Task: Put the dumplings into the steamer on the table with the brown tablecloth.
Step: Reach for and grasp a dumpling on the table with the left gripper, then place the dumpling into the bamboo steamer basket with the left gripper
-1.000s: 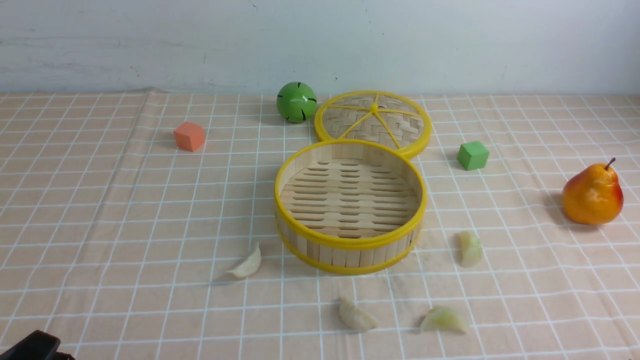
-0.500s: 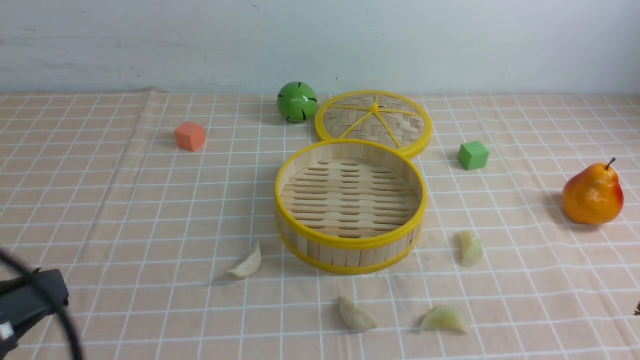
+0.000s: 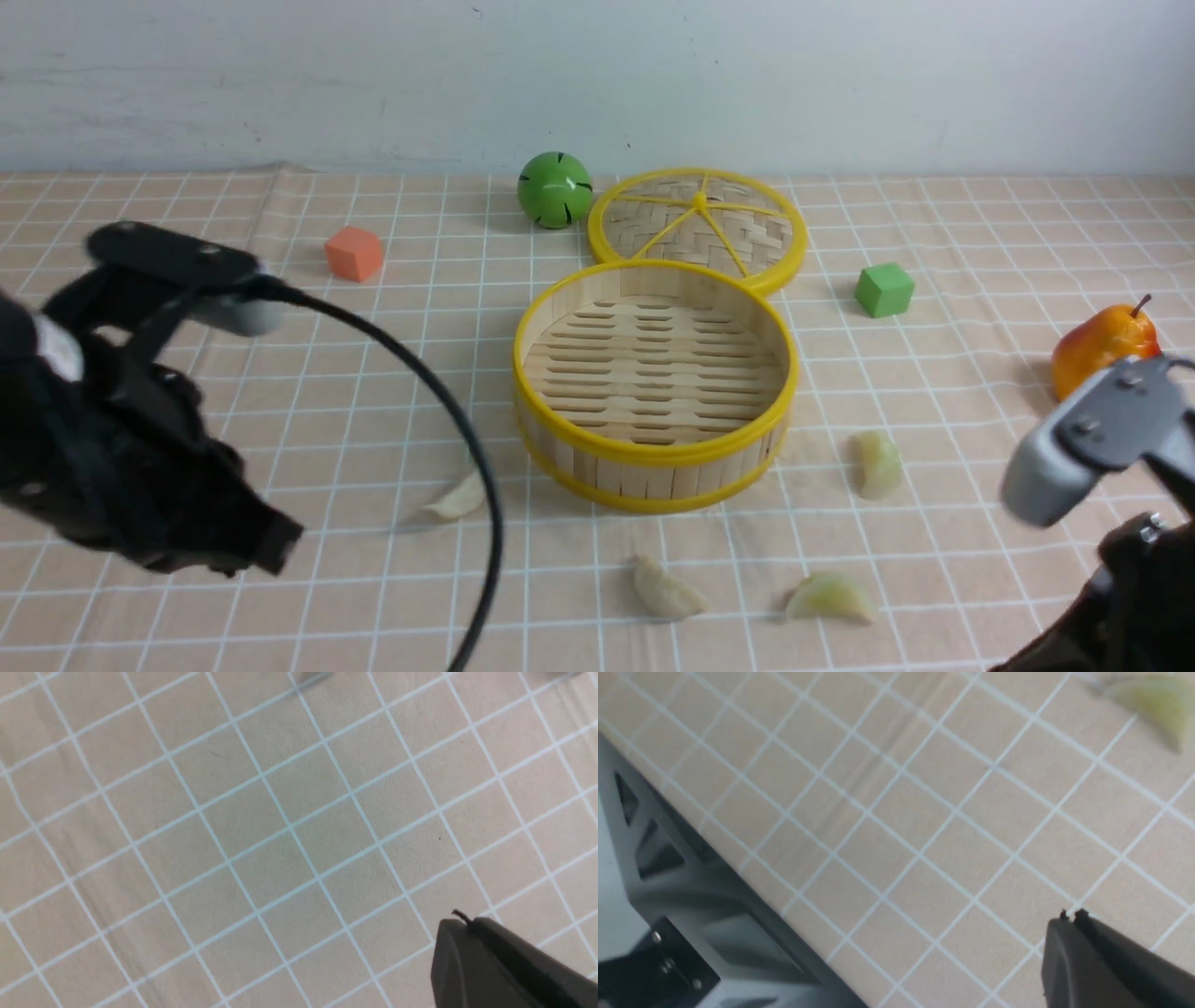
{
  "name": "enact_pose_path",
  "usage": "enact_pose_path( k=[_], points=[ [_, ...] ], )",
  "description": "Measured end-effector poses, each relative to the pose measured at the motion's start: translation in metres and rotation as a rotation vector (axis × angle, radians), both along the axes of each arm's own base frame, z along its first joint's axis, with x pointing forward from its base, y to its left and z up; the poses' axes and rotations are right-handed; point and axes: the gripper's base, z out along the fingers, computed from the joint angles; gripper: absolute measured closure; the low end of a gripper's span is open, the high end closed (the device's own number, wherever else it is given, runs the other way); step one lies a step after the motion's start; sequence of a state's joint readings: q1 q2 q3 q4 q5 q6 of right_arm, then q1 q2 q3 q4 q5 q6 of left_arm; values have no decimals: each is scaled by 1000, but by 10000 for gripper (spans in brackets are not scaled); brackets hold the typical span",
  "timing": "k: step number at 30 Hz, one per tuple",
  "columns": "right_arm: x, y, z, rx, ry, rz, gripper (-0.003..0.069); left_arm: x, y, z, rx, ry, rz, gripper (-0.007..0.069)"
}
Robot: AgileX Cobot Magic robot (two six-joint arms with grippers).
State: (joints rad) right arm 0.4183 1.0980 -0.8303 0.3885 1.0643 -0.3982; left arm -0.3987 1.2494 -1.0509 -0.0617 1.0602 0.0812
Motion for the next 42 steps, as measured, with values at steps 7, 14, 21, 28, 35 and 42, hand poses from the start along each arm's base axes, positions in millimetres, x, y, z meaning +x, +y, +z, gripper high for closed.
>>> enact_pose_path(
  k=[7, 14, 21, 28, 35, 42],
  points=[
    [-1, 15, -9, -72, 17, 45, 661, 61, -40, -18, 73, 53, 37, 576],
    [0, 16, -7, -65, 9, 36, 658, 106, -63, -57, 117, 114, 18, 270],
    [0, 18, -6, -44, 24, 23, 655, 141, -75, -119, 196, 108, -15, 48],
    [0, 18, -6, -42, 25, 18, 649, 155, -79, -147, 197, 72, 25, 116],
    [0, 18, -6, -41, 26, 18, 647, 156, -82, -144, 187, 84, 45, 398],
    [0, 18, -6, -41, 26, 18, 645, 161, -90, -82, 119, 52, 79, 384]
  ],
)
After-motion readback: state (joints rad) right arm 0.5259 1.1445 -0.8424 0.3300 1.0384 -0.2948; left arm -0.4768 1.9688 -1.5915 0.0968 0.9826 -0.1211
